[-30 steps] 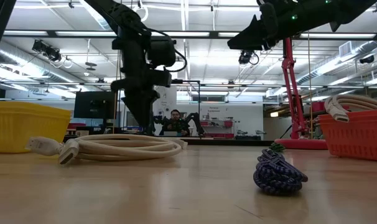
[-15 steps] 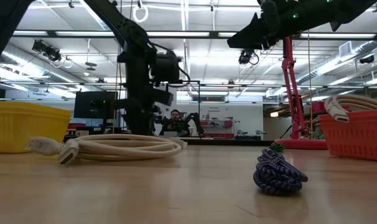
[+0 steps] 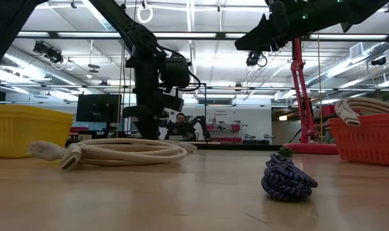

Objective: Pick & Place USB Port
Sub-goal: Put the brown HDMI cable into the orange bin

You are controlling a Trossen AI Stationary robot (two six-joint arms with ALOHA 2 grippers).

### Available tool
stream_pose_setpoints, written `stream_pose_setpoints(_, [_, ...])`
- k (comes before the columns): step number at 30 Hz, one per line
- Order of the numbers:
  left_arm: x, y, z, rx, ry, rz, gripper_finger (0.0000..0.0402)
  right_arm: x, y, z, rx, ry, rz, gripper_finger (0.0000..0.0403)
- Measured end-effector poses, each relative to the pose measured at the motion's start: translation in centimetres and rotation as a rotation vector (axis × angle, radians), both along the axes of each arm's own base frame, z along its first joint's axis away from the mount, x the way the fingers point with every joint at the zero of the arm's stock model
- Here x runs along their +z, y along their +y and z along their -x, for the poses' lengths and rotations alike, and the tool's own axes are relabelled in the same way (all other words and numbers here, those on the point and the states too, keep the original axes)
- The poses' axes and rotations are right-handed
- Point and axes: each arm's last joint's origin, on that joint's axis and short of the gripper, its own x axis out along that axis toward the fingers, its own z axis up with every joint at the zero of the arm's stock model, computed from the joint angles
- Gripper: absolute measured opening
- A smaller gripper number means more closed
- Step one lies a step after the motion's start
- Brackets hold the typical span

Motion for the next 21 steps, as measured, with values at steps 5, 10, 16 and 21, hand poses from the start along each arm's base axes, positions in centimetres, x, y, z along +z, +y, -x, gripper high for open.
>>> stream_pose_setpoints(5, [4.0,-1.2,0.5,0.003,-0.021,-0.162,0.0018,-0.5,-0.4,0.3,-0.129,0.060,0.030,0.0166])
stream_pose_setpoints(10, [10.1,-2.4,1.6,0.078,-0.292,-0.221,0.0018,-0.8,-0.8,0.4,-0.172,0.082,0.021,0.0166])
stream_pose_setpoints(16, [16.0,-4.7,2.7,0.022,-0.692,-0.142,0.0017,-0.1,-1.0,0.1,-0.057,-0.005,-0.026,0.0166])
stream_pose_setpoints(21, [19.3,-6.6,3.1,-0.162,-0.956,0.027,0.0017,0.7,-1.1,-0.1,-0.003,-0.090,-0.029,0.0166])
